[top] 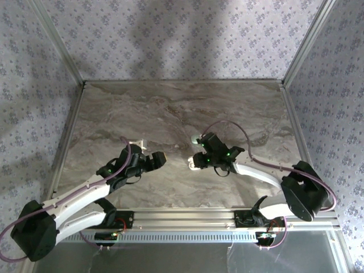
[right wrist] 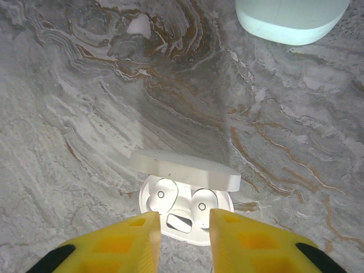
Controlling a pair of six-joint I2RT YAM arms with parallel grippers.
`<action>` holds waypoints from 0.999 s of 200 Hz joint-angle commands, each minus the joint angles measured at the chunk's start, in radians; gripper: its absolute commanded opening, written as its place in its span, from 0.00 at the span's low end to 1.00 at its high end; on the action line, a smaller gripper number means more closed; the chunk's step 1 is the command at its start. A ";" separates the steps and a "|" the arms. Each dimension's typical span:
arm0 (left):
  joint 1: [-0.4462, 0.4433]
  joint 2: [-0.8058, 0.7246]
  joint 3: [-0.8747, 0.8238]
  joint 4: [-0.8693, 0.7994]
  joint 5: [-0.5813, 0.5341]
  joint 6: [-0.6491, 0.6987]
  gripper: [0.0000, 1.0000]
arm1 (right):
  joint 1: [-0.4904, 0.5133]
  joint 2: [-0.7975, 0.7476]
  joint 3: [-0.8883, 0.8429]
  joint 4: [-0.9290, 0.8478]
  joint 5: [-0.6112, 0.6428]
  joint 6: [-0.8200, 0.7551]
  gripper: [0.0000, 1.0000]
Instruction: Insert the wireless bluetooth earbuds into the charging case
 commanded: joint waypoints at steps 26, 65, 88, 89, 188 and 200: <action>-0.064 0.106 0.061 0.078 0.053 0.038 0.77 | -0.049 -0.073 0.045 -0.065 -0.019 0.028 0.27; -0.107 0.221 0.090 0.150 0.087 0.041 0.61 | -0.113 -0.080 0.065 -0.099 -0.048 0.037 0.29; -0.114 0.290 0.094 0.204 0.115 0.028 0.53 | -0.146 -0.042 0.104 -0.137 -0.072 0.032 0.31; -0.115 0.292 0.095 0.207 0.117 0.027 0.52 | -0.148 -0.040 0.106 -0.138 -0.073 0.031 0.31; -0.117 0.519 0.149 0.347 0.189 0.013 0.37 | -0.106 0.286 0.364 -0.315 -0.073 0.002 0.29; -0.116 0.523 0.149 0.348 0.185 0.014 0.37 | -0.091 0.315 0.387 -0.338 -0.063 0.000 0.29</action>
